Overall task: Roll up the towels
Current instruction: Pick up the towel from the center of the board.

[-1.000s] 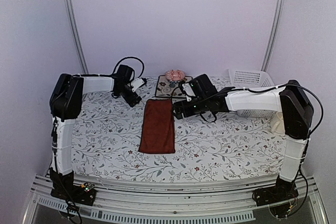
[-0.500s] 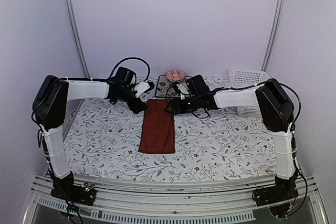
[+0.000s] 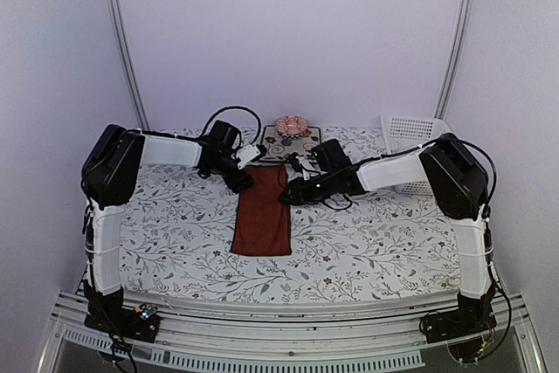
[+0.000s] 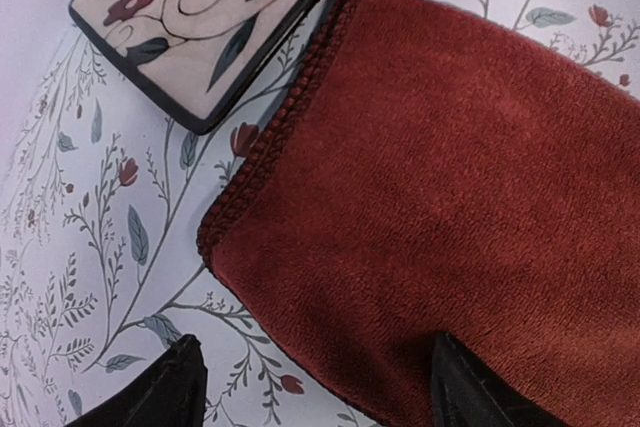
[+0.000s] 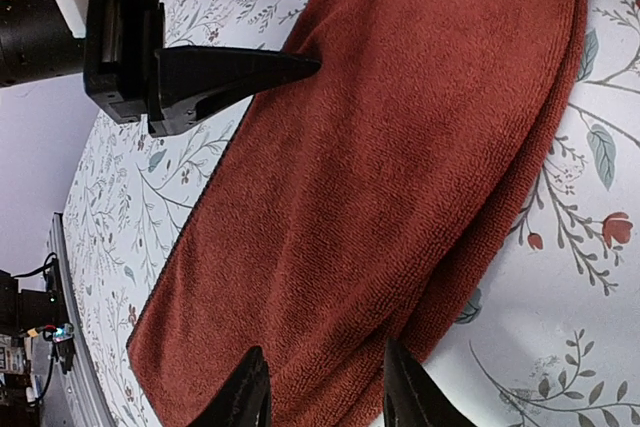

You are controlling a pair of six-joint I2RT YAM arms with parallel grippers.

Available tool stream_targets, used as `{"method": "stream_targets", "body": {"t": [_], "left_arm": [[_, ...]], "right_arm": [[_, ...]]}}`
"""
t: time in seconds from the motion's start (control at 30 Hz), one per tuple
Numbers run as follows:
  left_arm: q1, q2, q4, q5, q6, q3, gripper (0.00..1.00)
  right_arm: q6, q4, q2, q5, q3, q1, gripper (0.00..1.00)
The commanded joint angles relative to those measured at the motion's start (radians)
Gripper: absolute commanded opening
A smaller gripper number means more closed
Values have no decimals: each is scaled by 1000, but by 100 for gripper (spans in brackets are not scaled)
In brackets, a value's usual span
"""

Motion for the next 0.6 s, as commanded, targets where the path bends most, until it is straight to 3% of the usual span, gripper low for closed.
{"method": "stream_targets", "body": {"t": [0.0,0.4,0.47,0.57], "left_arm": [[5,18,18,-30,-5,21,77],[9,44,16,-94,0,11,69],[12,44,11,-97,-3,12,72],[21,20,12,-73,-18,17,84]], "right_arm": [[3,59,23,-40,-4,-11,37],[-14,24,55,-24,14,-23,34],[-28,7,38,2,9,-23,35],[-58,-20,-4,48,-3,-23,41]]}}
